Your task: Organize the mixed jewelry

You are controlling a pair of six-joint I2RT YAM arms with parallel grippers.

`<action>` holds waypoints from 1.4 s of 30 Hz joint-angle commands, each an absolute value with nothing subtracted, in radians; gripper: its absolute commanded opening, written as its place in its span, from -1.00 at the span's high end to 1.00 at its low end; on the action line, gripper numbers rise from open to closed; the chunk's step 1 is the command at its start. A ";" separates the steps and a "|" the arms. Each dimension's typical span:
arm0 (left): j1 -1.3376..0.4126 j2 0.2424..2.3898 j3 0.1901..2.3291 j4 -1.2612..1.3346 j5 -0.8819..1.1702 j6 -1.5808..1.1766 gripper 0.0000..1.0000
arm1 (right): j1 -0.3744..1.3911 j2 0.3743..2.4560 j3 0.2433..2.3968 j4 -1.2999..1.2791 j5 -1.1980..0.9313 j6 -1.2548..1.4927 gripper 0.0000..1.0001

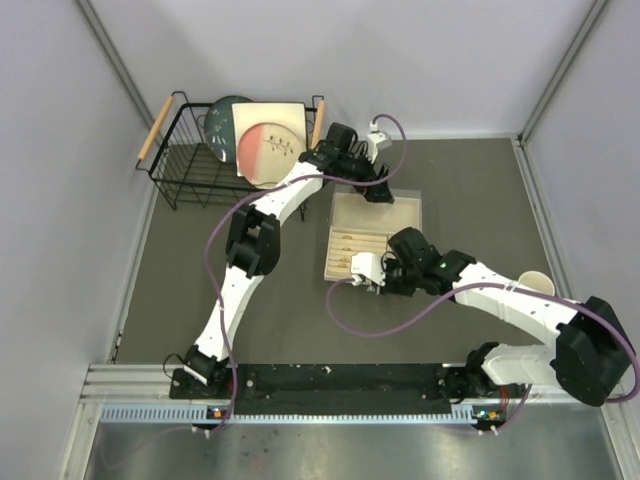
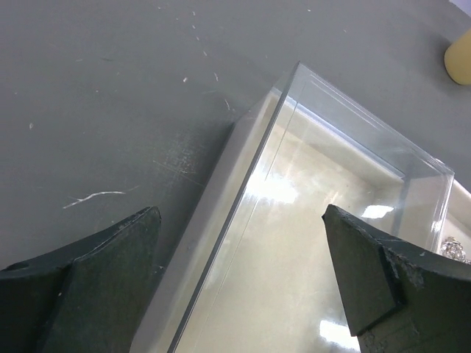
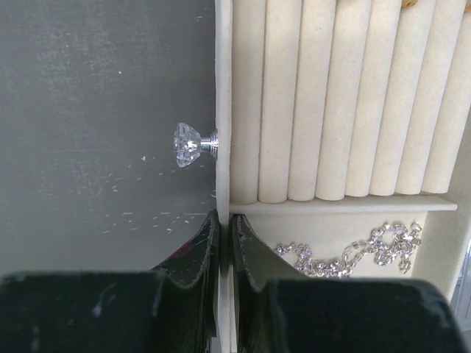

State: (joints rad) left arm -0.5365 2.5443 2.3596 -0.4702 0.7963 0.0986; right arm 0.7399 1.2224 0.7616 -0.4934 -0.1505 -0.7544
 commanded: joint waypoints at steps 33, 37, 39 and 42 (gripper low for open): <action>-0.512 2.497 2.362 -0.436 0.834 0.072 -0.98 | 0.781 1.207 0.788 -0.453 -0.143 -0.738 1.00; -0.511 2.499 2.361 -0.437 0.836 0.072 -0.98 | 0.781 1.210 0.782 -0.451 -0.153 -0.735 1.00; -0.511 2.500 2.362 -0.436 0.838 0.072 -0.98 | 0.779 1.213 0.782 -0.453 -0.153 -0.733 1.00; -0.512 2.502 2.362 -0.437 0.838 0.074 -0.98 | 0.779 1.213 0.782 -0.453 -0.158 -0.733 1.00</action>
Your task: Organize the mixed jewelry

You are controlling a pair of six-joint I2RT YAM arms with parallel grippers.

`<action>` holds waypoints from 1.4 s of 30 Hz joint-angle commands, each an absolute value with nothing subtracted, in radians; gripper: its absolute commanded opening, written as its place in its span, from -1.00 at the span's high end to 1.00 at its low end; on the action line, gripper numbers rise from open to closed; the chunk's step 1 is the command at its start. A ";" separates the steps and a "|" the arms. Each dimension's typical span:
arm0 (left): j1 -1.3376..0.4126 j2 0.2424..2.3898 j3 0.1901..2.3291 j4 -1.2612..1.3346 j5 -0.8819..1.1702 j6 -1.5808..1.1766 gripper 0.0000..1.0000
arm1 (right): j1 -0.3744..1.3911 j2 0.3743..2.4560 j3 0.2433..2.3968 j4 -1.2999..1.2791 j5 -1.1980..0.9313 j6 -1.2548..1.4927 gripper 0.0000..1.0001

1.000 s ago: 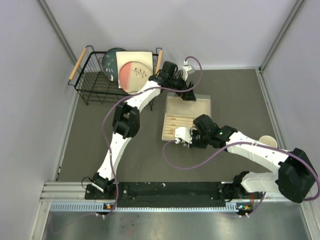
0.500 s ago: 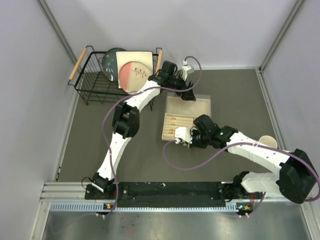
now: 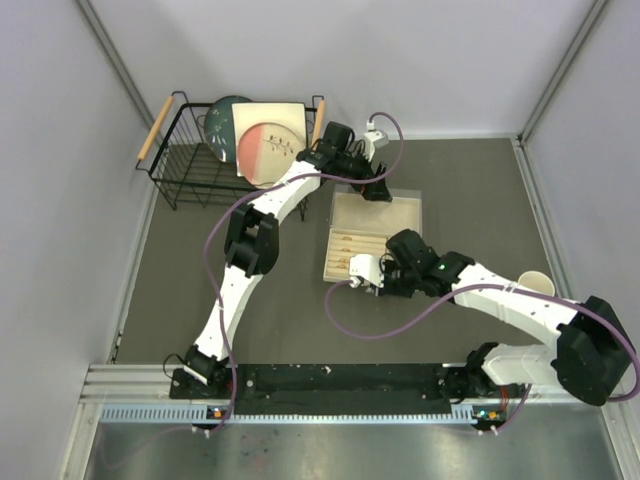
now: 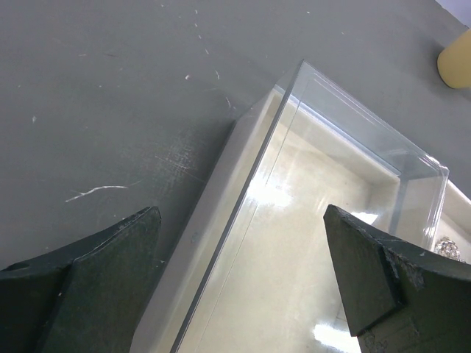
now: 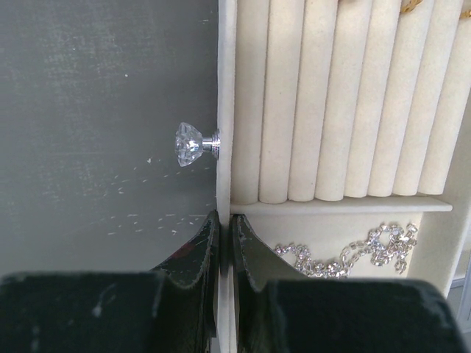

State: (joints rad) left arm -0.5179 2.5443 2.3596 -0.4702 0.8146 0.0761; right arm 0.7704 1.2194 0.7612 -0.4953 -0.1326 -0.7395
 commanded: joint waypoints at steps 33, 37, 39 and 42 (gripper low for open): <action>-0.506 2.513 2.358 -0.433 0.853 0.072 -0.98 | 0.739 1.235 0.853 -0.443 -0.153 -0.756 1.00; -0.506 2.514 2.353 -0.436 0.854 0.074 -0.98 | 0.741 1.229 0.850 -0.446 -0.147 -0.756 1.00; -0.506 2.517 2.356 -0.436 0.854 0.074 -0.98 | 0.741 1.224 0.850 -0.448 -0.150 -0.753 1.00; -0.506 2.520 2.355 -0.436 0.854 0.071 -0.98 | 0.739 1.220 0.851 -0.451 -0.150 -0.752 1.00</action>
State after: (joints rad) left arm -0.5159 2.5443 2.3592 -0.4698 0.8261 0.0761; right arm 0.7494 1.2533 0.7929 -0.5049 -0.1524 -0.7403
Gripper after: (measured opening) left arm 0.990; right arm 0.062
